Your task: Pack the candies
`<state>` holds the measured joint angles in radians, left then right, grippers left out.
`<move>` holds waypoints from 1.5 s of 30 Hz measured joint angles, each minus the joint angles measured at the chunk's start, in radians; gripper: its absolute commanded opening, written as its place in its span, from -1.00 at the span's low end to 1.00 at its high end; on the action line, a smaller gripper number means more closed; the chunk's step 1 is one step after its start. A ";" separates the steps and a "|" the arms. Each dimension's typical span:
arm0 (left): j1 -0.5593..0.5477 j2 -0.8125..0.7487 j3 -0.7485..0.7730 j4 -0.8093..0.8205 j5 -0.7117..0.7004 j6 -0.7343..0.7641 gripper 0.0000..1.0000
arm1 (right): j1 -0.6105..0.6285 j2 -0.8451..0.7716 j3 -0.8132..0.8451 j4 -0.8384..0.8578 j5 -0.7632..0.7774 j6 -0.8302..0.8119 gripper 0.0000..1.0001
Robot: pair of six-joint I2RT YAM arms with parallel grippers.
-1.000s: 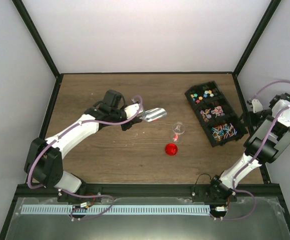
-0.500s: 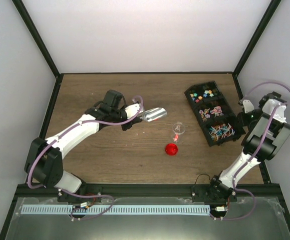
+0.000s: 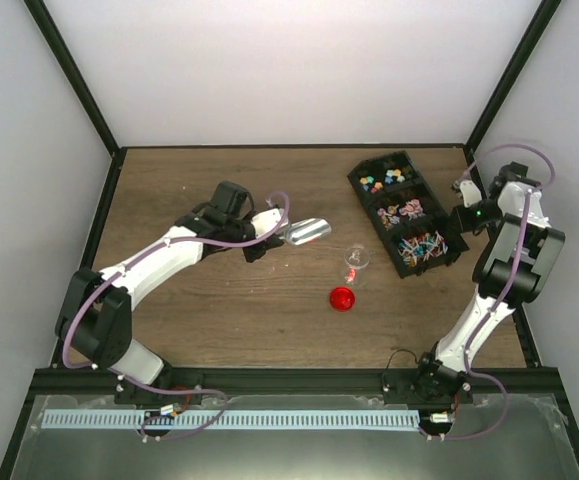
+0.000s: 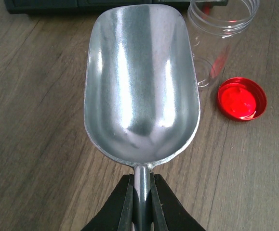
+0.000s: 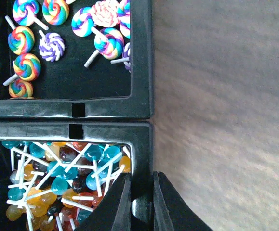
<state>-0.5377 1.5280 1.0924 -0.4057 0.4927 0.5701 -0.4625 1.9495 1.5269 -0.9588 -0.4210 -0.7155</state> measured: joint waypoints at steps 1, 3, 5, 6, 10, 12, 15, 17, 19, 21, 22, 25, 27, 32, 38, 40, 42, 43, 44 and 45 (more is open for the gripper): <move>0.000 0.003 0.000 0.000 -0.002 -0.001 -0.92 | 0.014 0.010 0.013 0.004 -0.002 0.007 -0.98; 0.000 0.010 0.002 0.000 -0.010 -0.003 -0.92 | 0.045 0.038 0.051 0.014 -0.005 0.026 -0.99; 0.000 0.014 0.002 0.000 -0.017 -0.008 -0.92 | 0.074 0.056 0.075 0.018 -0.009 0.038 -0.99; 0.000 0.016 0.003 -0.001 -0.020 -0.010 -0.92 | 0.089 0.073 0.100 0.018 -0.011 0.048 -0.99; 0.000 0.029 0.017 -0.011 -0.044 -0.016 -0.92 | 0.143 0.136 0.187 0.028 -0.021 0.100 -0.99; 0.000 0.030 0.020 -0.016 -0.056 -0.018 -0.92 | 0.168 0.160 0.219 0.038 -0.026 0.131 -0.99; 0.000 0.031 0.025 -0.032 -0.082 -0.021 -0.92 | 0.208 0.178 0.243 0.056 -0.030 0.171 -0.99; 0.000 0.031 0.029 -0.040 -0.101 -0.024 -0.92 | 0.235 0.183 0.246 0.068 -0.032 0.192 -0.99; 0.000 0.031 0.031 -0.051 -0.121 -0.025 -0.92 | 0.265 0.187 0.248 0.076 -0.039 0.211 -0.99; 0.000 0.031 0.033 -0.066 -0.141 -0.026 -0.92 | 0.295 0.198 0.262 0.077 -0.050 0.230 -0.99; 0.000 0.031 0.035 -0.079 -0.150 -0.026 -0.92 | 0.310 0.204 0.269 0.083 -0.057 0.238 -0.99; 0.001 0.031 0.048 -0.123 -0.171 -0.025 -0.92 | 0.356 0.219 0.281 0.107 -0.079 0.273 -0.99; 0.002 0.031 0.061 -0.150 -0.180 -0.024 -0.92 | 0.385 0.227 0.286 0.119 -0.093 0.301 -0.99; 0.005 0.031 0.109 -0.234 -0.216 -0.017 -0.92 | 0.454 0.250 0.307 0.149 -0.138 0.372 -0.99; 0.007 0.056 0.224 -0.370 -0.287 -0.006 -0.92 | 0.510 0.251 0.308 0.164 -0.182 0.419 -0.99; 0.007 0.077 0.259 -0.419 -0.314 -0.004 -0.92 | 0.526 0.251 0.304 0.173 -0.193 0.422 -0.99; 0.007 0.104 0.294 -0.476 -0.345 -0.002 -0.92 | 0.541 0.251 0.295 0.186 -0.203 0.426 -0.99; 0.007 0.117 0.309 -0.502 -0.360 -0.002 -0.92 | 0.551 0.250 0.286 0.193 -0.209 0.429 -0.99; 0.007 0.129 0.327 -0.531 -0.372 -0.002 -0.92 | 0.559 0.250 0.279 0.195 -0.214 0.431 -0.99; 0.007 0.143 0.345 -0.557 -0.383 -0.002 -0.92 | 0.567 0.250 0.269 0.199 -0.220 0.435 -0.99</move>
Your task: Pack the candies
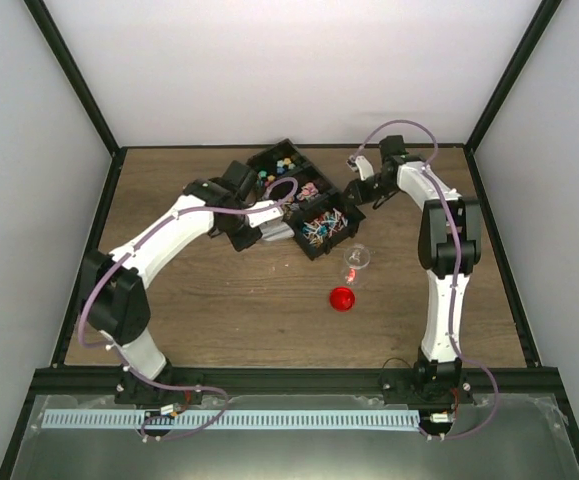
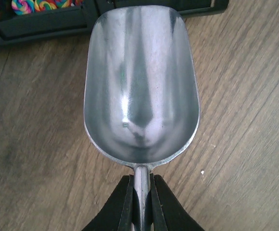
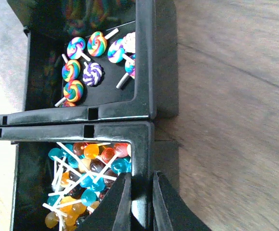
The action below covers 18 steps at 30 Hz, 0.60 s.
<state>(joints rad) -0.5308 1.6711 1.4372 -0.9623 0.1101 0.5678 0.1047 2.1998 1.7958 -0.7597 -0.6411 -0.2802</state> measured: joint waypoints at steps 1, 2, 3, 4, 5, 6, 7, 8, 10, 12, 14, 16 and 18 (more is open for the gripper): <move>0.000 0.014 0.019 -0.024 -0.007 0.000 -0.92 | 0.009 0.000 -0.011 0.005 -0.015 0.005 -0.99; -0.002 0.029 0.040 -0.048 -0.015 0.000 -0.92 | 0.017 -0.003 -0.017 0.009 -0.024 0.008 -0.99; -0.003 0.045 0.065 -0.072 -0.022 -0.001 -0.92 | 0.026 -0.006 -0.026 0.013 -0.032 0.010 -0.99; -0.007 0.062 0.093 -0.098 -0.028 -0.003 -0.92 | 0.034 -0.010 -0.033 0.014 -0.040 0.013 -0.99; -0.011 0.075 0.115 -0.116 -0.032 -0.003 -0.92 | 0.042 -0.012 -0.040 0.017 -0.047 0.018 -0.99; -0.017 0.089 0.140 -0.138 -0.039 -0.005 -0.92 | 0.050 -0.015 -0.047 0.021 -0.053 0.025 -0.99; -0.025 0.101 0.162 -0.159 -0.044 -0.006 -0.92 | 0.058 -0.017 -0.053 0.021 -0.060 0.032 -0.99; -0.035 0.110 0.183 -0.182 -0.053 -0.006 -0.92 | 0.067 -0.020 -0.061 0.027 -0.068 0.038 -0.99; -0.053 0.123 0.213 -0.220 -0.070 -0.007 -0.92 | 0.082 -0.027 -0.077 0.037 -0.077 0.053 -0.99; -0.074 0.138 0.246 -0.261 -0.090 -0.007 -0.92 | 0.095 -0.038 -0.099 0.048 -0.088 0.072 -0.99; -0.095 0.164 0.288 -0.309 -0.110 -0.010 -0.92 | 0.105 -0.046 -0.116 0.056 -0.098 0.092 -0.99; -0.113 0.197 0.327 -0.348 -0.130 -0.014 -0.92 | 0.108 -0.051 -0.126 0.064 -0.103 0.111 -0.99; -0.132 0.233 0.362 -0.379 -0.161 -0.022 -0.92 | 0.108 -0.058 -0.144 0.081 -0.107 0.127 -0.99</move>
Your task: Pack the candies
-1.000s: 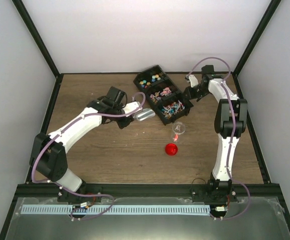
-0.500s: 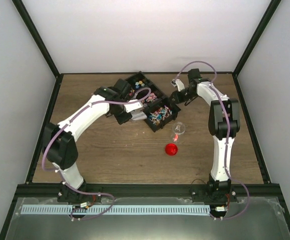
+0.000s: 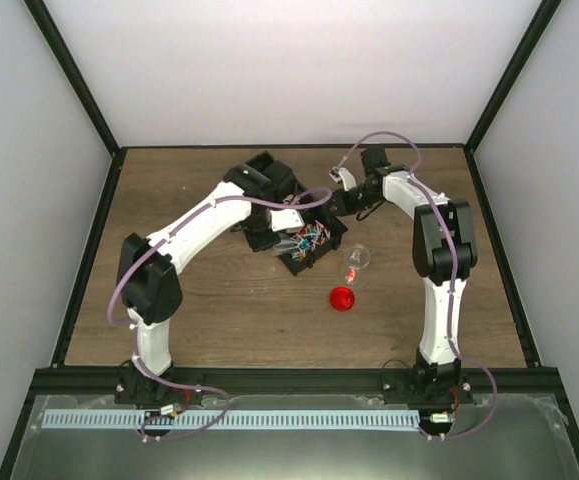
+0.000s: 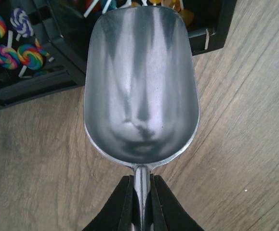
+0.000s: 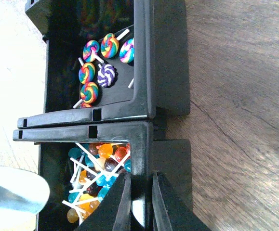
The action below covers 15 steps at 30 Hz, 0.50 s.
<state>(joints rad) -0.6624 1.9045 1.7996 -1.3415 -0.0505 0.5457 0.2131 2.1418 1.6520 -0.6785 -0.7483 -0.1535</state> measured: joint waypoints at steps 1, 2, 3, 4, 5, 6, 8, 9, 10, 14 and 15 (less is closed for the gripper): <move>-0.011 0.016 0.010 -0.008 -0.021 -0.004 -0.92 | 0.000 -0.005 -0.008 0.007 0.000 0.007 -0.99; -0.020 0.026 0.014 -0.014 -0.039 -0.008 -0.92 | 0.000 -0.011 -0.019 0.014 0.000 0.014 -0.99; -0.028 0.034 0.014 -0.019 -0.055 -0.012 -0.92 | 0.000 -0.018 -0.029 0.019 0.000 0.021 -0.99; -0.039 0.041 0.014 -0.027 -0.077 -0.015 -0.92 | 0.000 -0.023 -0.037 0.024 0.001 0.028 -0.99; -0.047 0.047 0.014 -0.034 -0.093 -0.019 -0.92 | 0.000 -0.028 -0.044 0.026 0.001 0.036 -0.99; -0.054 0.052 0.014 -0.033 -0.109 -0.020 -0.92 | 0.000 -0.032 -0.051 0.029 0.001 0.040 -0.99; -0.066 0.058 0.015 -0.029 -0.134 -0.023 -0.92 | 0.001 -0.037 -0.058 0.033 0.002 0.048 -0.99; -0.070 0.062 0.018 -0.029 -0.148 -0.025 -0.92 | 0.002 -0.040 -0.064 0.037 0.001 0.054 -0.99; -0.073 0.066 0.022 -0.030 -0.159 -0.026 -0.92 | 0.002 -0.042 -0.068 0.038 0.001 0.060 -0.99; -0.088 0.095 0.043 -0.029 -0.196 -0.027 -0.92 | 0.004 -0.053 -0.086 0.050 0.000 0.077 -0.99; -0.092 0.103 0.049 -0.029 -0.203 -0.027 -0.92 | 0.005 -0.056 -0.092 0.054 0.001 0.082 -0.99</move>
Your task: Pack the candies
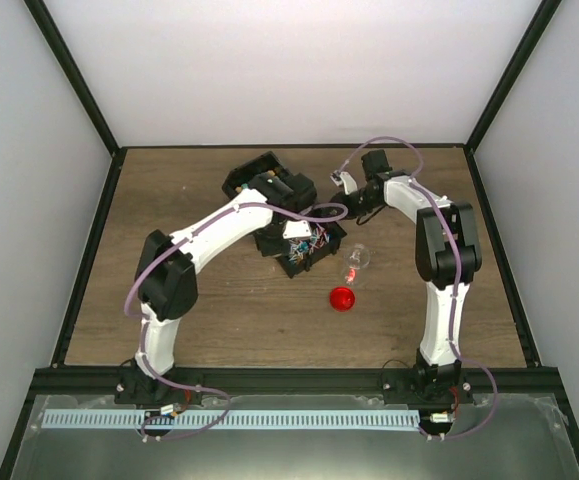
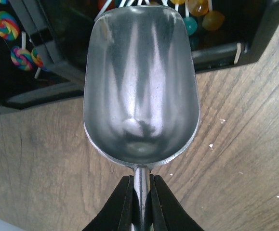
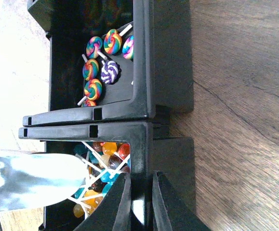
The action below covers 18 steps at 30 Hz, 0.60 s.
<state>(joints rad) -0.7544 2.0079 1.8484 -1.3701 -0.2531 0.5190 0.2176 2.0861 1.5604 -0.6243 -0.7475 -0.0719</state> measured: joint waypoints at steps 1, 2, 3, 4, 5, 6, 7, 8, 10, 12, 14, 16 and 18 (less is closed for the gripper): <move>-0.005 0.010 0.006 0.001 -0.007 0.000 -0.92 | 0.000 -0.003 -0.005 0.003 -0.002 0.003 -0.99; -0.012 0.022 0.016 0.001 -0.015 0.000 -0.92 | 0.000 -0.004 -0.010 0.006 -0.004 0.007 -0.99; -0.017 0.032 0.022 0.003 -0.021 0.000 -0.92 | 0.000 -0.005 -0.011 0.007 -0.005 0.010 -0.99; -0.022 0.045 0.030 0.006 -0.029 0.001 -0.92 | 0.000 -0.005 -0.012 0.009 -0.006 0.011 -0.99; -0.027 0.056 0.038 0.008 -0.039 0.000 -0.92 | 0.000 -0.005 -0.013 0.010 -0.006 0.013 -0.99; -0.031 0.066 0.048 0.006 -0.052 0.000 -0.92 | 0.000 -0.006 -0.016 0.013 -0.007 0.014 -0.99; -0.034 0.071 0.054 0.006 -0.058 0.000 -0.92 | 0.000 -0.008 -0.019 0.017 -0.008 0.014 -0.99; -0.034 0.075 0.060 0.005 -0.063 0.000 -0.92 | 0.000 -0.009 -0.021 0.021 -0.008 0.016 -0.99; -0.034 0.088 0.073 0.003 -0.068 -0.003 -0.92 | 0.000 -0.010 -0.025 0.026 -0.008 0.019 -0.99; -0.032 0.105 0.079 0.013 -0.052 -0.004 -0.92 | 0.000 -0.011 -0.027 0.027 -0.010 0.024 -0.99; -0.032 0.117 0.080 0.034 -0.036 -0.013 -0.92 | 0.000 -0.014 -0.035 0.035 -0.013 0.028 -0.99; -0.032 0.115 0.078 0.051 -0.008 -0.016 -0.92 | 0.000 -0.016 -0.038 0.039 -0.013 0.031 -0.99; -0.031 0.108 0.050 0.094 0.012 -0.019 -0.92 | 0.000 -0.016 -0.039 0.041 -0.014 0.033 -0.99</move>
<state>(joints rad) -0.7856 2.1159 1.8984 -1.2762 -0.2409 0.5003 0.2176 2.0705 1.5215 -0.5835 -0.7620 -0.0391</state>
